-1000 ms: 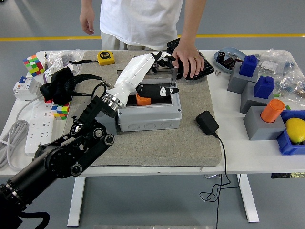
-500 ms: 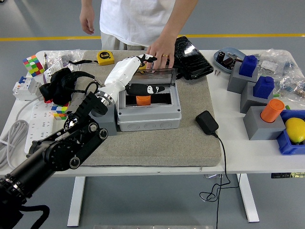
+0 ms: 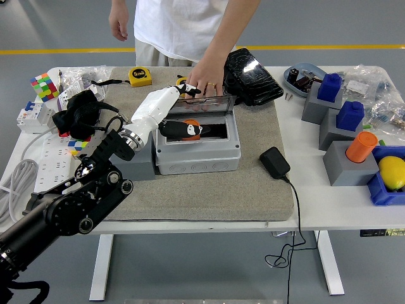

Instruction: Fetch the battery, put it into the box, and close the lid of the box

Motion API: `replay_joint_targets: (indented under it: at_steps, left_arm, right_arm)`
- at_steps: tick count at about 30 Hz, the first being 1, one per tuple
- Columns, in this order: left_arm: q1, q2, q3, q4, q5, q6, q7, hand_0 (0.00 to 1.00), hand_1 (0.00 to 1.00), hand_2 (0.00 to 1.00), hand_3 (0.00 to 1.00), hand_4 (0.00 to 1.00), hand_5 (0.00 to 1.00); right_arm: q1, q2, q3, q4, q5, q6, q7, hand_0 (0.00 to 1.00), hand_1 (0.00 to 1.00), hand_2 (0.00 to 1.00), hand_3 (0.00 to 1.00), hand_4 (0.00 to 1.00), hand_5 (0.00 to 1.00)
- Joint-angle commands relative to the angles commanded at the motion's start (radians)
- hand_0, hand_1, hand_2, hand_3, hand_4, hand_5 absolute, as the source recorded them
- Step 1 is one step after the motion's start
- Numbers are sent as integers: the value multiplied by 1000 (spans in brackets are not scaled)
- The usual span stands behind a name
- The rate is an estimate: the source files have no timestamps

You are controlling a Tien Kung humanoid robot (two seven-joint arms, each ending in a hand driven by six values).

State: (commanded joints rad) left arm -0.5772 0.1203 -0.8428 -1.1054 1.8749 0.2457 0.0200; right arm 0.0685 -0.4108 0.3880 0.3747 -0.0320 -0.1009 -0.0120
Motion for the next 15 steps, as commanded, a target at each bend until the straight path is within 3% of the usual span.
replay_joint_targets:
  at_steps: [7,15]
  left_arm:
    - [47,44,44,-90,-36,-4,4,675,730,717,740,998,479]
    - [70,51,64,-132,-49,-7,7,651,721,710,733,998,478]
  right_arm:
    - [-5,0,5,0,-2,-1,0,545,601,589,547,933,485]
    - [-12,4,17,0,-3,-1,1,545,601,589,547,933,485]
